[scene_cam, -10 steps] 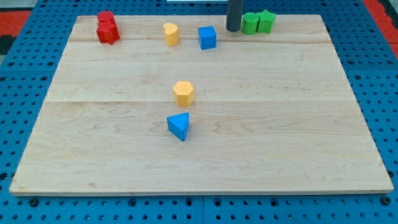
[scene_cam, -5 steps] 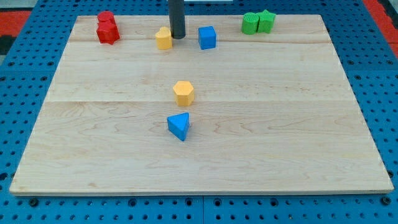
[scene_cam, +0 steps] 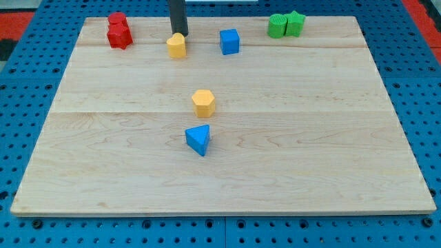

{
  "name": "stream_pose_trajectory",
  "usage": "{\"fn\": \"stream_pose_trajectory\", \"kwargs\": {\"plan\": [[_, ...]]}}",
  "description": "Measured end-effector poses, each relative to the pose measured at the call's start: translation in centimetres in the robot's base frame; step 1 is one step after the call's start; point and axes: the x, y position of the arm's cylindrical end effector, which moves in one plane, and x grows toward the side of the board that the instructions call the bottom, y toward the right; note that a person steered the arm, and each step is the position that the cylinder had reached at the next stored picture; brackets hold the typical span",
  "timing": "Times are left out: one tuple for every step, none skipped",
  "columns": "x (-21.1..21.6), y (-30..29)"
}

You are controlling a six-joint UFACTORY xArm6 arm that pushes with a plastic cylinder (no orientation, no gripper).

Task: Slide the yellow heart closer to the yellow hexagon

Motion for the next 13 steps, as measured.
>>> {"fn": "stream_pose_trajectory", "kwargs": {"plan": [[0.1,0.0],[0.1,0.0],[0.1,0.3],[0.1,1.3],[0.1,2.2],[0.2,2.0],[0.2,0.5],[1.6,0.1],[3.6,0.1],[6.3,0.1],[8.7,0.1],[7.3,0.1],[6.6,-1.1]]}}
